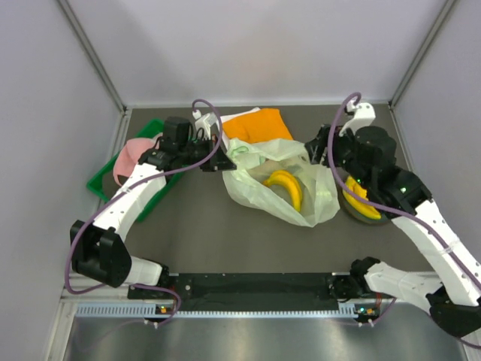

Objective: Place the fruits into the plastic bag

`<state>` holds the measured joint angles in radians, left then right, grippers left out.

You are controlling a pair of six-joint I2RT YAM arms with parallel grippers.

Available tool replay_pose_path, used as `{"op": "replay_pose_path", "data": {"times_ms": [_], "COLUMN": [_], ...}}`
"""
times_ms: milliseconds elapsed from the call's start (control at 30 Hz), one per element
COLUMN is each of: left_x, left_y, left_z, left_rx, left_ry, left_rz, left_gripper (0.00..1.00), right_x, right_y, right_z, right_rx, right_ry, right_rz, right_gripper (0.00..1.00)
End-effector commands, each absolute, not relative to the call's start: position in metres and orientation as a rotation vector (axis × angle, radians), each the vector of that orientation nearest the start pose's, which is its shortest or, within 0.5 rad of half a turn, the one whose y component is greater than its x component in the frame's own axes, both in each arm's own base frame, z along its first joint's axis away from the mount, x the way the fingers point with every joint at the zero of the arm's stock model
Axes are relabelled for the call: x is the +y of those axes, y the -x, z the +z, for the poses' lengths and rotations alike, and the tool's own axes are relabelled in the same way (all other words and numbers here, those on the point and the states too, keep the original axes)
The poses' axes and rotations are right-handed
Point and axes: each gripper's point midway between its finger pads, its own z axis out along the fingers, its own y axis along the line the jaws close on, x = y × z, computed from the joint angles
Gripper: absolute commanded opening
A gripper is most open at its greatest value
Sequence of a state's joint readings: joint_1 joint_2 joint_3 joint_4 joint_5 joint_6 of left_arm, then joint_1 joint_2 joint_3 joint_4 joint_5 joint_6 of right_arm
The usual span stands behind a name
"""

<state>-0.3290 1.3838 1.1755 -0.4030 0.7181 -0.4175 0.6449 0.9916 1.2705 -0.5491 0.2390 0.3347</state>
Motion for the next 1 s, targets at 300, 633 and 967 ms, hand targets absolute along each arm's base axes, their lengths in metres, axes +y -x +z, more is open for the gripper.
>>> {"op": "replay_pose_path", "data": {"times_ms": [300,633,967], "left_x": [-0.239,-0.24,-0.241], "left_y": [-0.304,-0.305,-0.303], "left_z": [0.246,0.242,0.242], "left_rx": [2.18,2.195,2.197], "left_ry": [-0.365,-0.354,-0.359], "left_rz": [-1.199,-1.208,-1.222], "left_gripper": [0.0,0.0,0.0], "right_x": [0.009,-0.046,-0.055], "right_y": [-0.282,-0.254,-0.242], "right_z": [0.307,0.201,0.161], "right_rx": [1.969,2.255,2.406], "right_ry": [-0.33,-0.443,-0.378], "right_rz": [0.118,-0.189,-0.32], "right_gripper": [0.63,0.6,0.61]}}
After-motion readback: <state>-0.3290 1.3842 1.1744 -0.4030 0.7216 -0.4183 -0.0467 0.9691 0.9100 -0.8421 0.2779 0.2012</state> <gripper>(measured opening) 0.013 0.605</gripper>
